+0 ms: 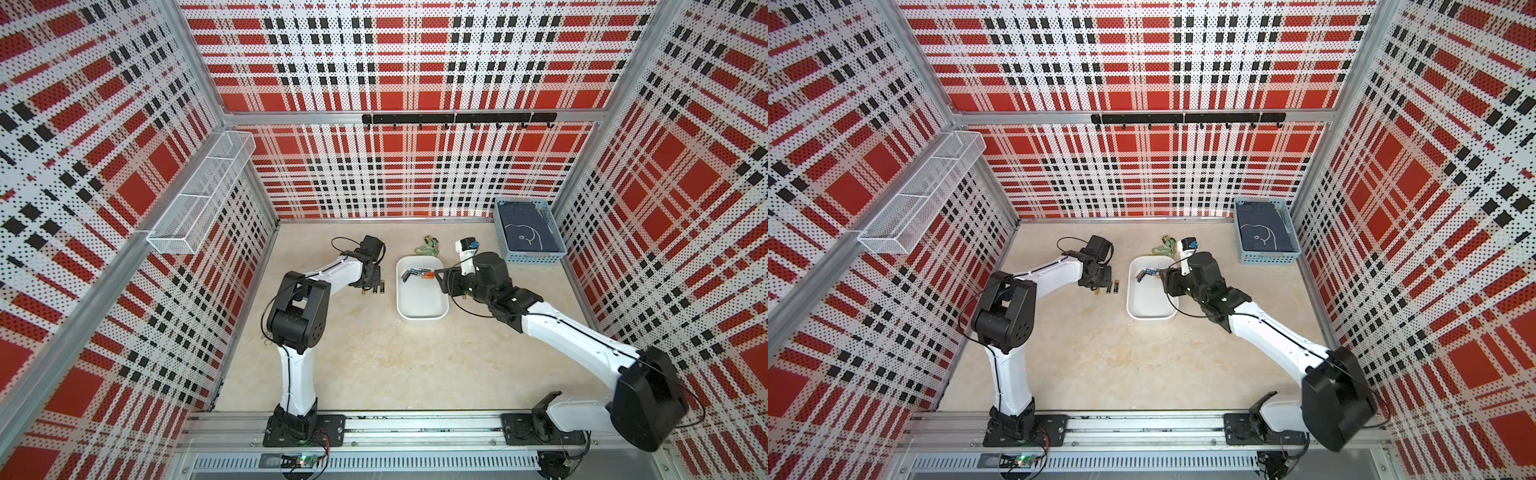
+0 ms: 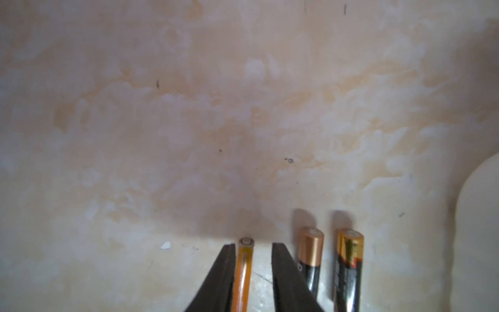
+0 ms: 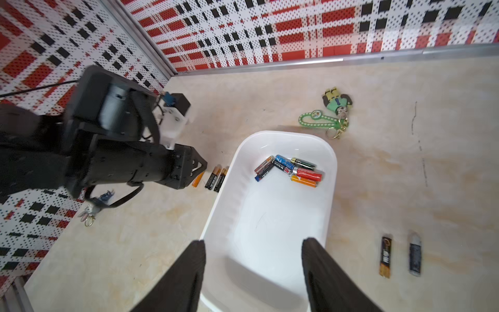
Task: Take the batteries out of the storage box
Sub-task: Place the battery at the center of the board, then pick up the battery from the storage box.
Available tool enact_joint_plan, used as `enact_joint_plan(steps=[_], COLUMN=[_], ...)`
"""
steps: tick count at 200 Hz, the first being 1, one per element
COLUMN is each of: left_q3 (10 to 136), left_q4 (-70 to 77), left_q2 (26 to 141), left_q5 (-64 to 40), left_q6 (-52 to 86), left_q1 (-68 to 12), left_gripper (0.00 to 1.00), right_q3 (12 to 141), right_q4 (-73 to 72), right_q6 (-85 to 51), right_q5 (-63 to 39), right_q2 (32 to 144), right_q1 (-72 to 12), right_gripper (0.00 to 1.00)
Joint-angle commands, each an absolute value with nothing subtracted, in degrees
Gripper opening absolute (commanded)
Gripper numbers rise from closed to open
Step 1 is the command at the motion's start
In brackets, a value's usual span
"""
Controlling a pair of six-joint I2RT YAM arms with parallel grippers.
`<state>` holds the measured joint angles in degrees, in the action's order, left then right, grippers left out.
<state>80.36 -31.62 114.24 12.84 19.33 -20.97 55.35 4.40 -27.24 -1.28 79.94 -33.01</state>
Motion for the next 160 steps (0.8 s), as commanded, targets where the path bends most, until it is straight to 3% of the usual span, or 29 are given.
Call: enact_joint_plan(steps=[1, 13, 44, 108, 160], left_q3=[82.0, 81.8, 77.8, 53.8, 51.6], left_q4=[-32.2, -32.8, -31.0, -10.5, -8.1], left_q2=[108.1, 106.1, 99.4, 79.4, 80.1], left_q5=[15.4, 16.9, 20.8, 23.6, 25.8], left_q6=[19.6, 19.7, 18.7, 20.7, 22.1], left_q1=[-21.8, -22.3, -23.9, -25.8, -28.7], left_gripper=[0.31, 0.31, 0.32, 0.37, 0.37], right_q3=[59.6, 63.5, 73.7, 92.6, 102.2], right_q4=[10.9, 10.3, 13.3, 23.4, 28.6], right_q6=[-30.8, -36.9, -37.7, -37.0, -35.7], right_q5=[0.8, 0.6, -1.1, 3.8, 8.6], right_q2=[87.5, 92.5, 104.0, 120.5, 127.9], right_q1=[-33.6, -33.6, -33.8, -36.4, -38.1], right_gripper=[0.64, 0.61, 0.59, 0.56, 0.54])
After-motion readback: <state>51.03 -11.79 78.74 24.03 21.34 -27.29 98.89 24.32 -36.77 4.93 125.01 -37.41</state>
